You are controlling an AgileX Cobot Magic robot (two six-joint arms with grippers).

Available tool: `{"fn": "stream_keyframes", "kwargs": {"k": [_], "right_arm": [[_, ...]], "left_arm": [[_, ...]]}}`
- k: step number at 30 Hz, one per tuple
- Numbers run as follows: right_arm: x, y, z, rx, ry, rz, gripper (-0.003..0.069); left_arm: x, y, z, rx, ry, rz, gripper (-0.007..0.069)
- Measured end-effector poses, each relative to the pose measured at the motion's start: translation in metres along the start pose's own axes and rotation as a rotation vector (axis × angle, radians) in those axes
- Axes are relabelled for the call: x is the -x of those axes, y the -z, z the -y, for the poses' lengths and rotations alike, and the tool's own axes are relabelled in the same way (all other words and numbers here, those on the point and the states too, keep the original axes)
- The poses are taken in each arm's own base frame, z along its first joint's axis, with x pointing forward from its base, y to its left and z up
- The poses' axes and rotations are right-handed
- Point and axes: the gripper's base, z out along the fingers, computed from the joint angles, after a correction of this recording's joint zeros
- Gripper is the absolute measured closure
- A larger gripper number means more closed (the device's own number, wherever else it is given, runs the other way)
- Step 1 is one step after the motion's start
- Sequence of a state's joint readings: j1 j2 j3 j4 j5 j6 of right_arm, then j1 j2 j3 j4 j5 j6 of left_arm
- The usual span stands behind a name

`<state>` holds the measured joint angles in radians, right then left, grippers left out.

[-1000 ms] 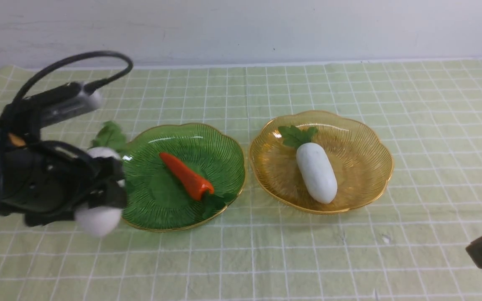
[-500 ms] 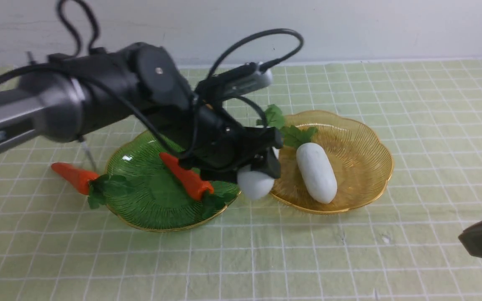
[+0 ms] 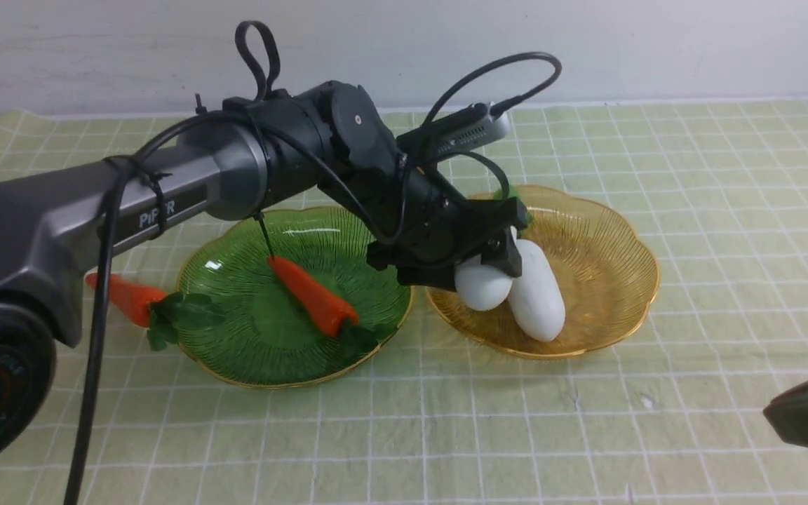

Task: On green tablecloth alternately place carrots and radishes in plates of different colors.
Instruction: 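Pick up the white radish and place it on the plate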

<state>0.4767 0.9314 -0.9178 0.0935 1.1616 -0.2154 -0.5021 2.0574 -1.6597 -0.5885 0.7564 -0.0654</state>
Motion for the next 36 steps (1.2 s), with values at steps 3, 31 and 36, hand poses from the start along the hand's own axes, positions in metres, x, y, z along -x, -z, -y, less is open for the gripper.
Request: {"fn": "stream_keyframes", "kwargs": {"k": [3, 31, 36], "right_arm": [[-0.005, -0.01, 0.0, 0.0, -0.003, -0.008, 0.0673], [-0.006, -0.017, 0.0, -0.008, -0.005, 0.024, 0.0674], [-0.006, -0.017, 0.0, -0.008, -0.005, 0.025, 0.0674]], "left_arm": [[0.003, 0.002, 0.004, -0.018, -0.002, 0.009, 0.0092], [0.04, 0.288, -0.15, 0.477, 0.172, 0.238, 0.0613], [0.012, 0.264, -0.203, 0.619, 0.395, 0.097, 0.0505]]}}
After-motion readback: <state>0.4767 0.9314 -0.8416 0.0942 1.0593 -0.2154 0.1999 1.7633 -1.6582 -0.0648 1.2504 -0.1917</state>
